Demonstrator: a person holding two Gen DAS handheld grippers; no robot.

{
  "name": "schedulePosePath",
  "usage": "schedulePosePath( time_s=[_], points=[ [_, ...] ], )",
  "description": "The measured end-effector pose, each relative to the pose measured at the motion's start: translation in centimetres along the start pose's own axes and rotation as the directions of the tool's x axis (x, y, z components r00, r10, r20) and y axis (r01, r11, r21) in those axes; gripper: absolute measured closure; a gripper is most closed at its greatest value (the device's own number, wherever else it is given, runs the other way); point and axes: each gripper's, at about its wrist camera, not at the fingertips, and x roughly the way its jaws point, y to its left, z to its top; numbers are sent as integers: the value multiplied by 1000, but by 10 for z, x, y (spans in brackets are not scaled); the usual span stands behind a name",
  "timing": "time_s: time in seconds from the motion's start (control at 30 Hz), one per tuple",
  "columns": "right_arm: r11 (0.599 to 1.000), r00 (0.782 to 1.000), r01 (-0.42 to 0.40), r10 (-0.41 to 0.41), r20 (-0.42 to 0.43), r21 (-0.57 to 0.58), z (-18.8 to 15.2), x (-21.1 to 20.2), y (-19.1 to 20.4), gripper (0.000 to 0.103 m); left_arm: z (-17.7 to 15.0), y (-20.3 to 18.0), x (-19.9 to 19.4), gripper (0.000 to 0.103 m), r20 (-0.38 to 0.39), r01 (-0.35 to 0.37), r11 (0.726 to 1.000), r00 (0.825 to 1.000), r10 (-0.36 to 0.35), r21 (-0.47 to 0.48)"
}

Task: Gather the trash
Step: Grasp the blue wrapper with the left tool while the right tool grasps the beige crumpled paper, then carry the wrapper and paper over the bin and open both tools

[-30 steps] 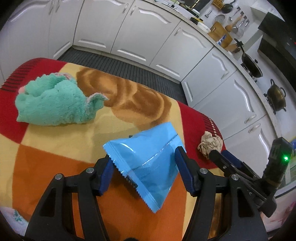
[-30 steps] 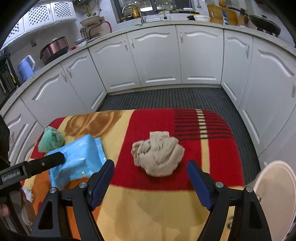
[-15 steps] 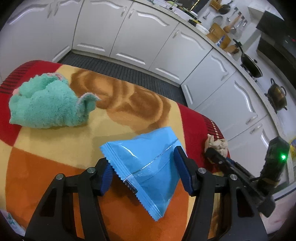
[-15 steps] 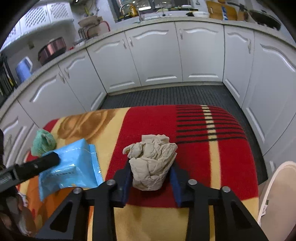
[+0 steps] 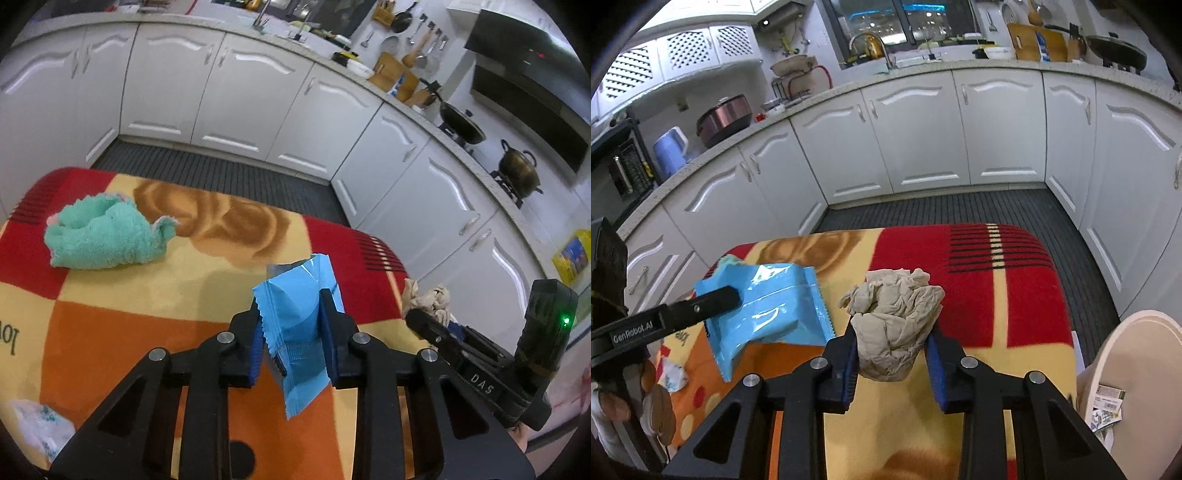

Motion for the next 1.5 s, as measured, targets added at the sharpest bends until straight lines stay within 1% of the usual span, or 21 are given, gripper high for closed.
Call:
schedulePosePath(
  time_s=[0.2,0.3,0.67,0.97,1.27,1.5],
  points=[
    [999,1000,21,-20,20,-28,-14,-24,10,73,-6,-16,-13,81,5,17,1000,1000,-18,24],
    [999,999,37,-36,28,-38,-21,-34,12,73,-11,-28,-15,82,3,24,998,1000,-24,53],
    [996,996,80,-78,46,-38,-39,-62,3,73,-24,-60,-18,84,-12,52,993,999,-51,105],
    [989,988,139,-135,74,-54,-47,-81,-4,73,-27,-80,-20,84,-12,69,988,998,-68,137],
    [984,981,177,-174,82,-34,-57,-95,-23,73,-30,-107,-13,84,-27,96,980,995,-92,175],
    [978,975,208,-207,80,3,-64,-106,-47,73,-32,-138,3,84,-53,121,970,992,-112,209]
  ],
)
